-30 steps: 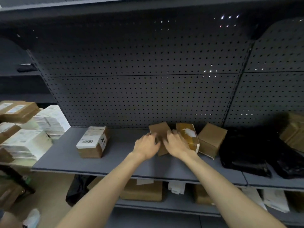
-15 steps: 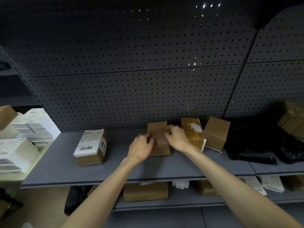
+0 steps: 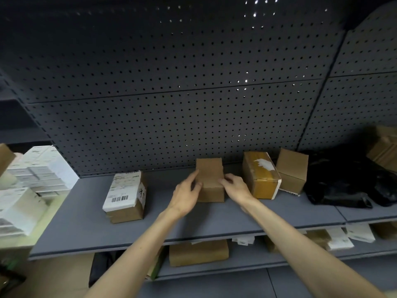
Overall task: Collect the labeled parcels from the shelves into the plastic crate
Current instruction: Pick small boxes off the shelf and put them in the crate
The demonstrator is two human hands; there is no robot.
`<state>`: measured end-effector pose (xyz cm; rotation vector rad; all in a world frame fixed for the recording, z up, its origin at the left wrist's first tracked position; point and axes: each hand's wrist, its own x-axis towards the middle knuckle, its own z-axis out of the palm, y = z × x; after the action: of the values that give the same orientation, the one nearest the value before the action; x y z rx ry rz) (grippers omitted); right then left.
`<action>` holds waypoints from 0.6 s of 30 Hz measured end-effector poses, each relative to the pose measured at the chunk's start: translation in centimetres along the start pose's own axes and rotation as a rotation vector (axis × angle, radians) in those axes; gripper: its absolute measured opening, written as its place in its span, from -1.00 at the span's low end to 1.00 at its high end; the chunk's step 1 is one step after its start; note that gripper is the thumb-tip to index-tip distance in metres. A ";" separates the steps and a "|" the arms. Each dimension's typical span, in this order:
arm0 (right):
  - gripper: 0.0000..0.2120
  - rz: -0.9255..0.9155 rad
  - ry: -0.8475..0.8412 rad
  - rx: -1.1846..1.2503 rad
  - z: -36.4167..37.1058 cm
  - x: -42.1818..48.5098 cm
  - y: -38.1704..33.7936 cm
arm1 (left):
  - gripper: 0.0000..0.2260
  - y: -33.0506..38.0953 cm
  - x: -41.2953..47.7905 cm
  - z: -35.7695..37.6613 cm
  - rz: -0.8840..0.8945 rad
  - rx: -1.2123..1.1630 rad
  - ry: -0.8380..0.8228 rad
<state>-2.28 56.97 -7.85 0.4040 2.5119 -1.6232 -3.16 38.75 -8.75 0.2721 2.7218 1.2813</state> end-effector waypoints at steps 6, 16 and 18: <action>-0.59 -0.082 -0.015 0.126 0.5 -0.7 1.0 | -0.47 0.0 -0.3 0.7 -0.062 -0.085 -0.018; -0.60 -0.184 0.214 0.055 0.4 -2.3 2.8 | -0.52 2.0 -3.1 0.6 -0.150 -0.299 0.003; -0.53 -0.186 0.223 0.069 0.6 -2.8 3.1 | -0.52 2.0 -3.2 1.0 -0.155 -0.285 0.034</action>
<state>1.23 57.19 -10.13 0.3893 2.7342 -1.8298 0.34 40.02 -7.73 0.0107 2.4845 1.6122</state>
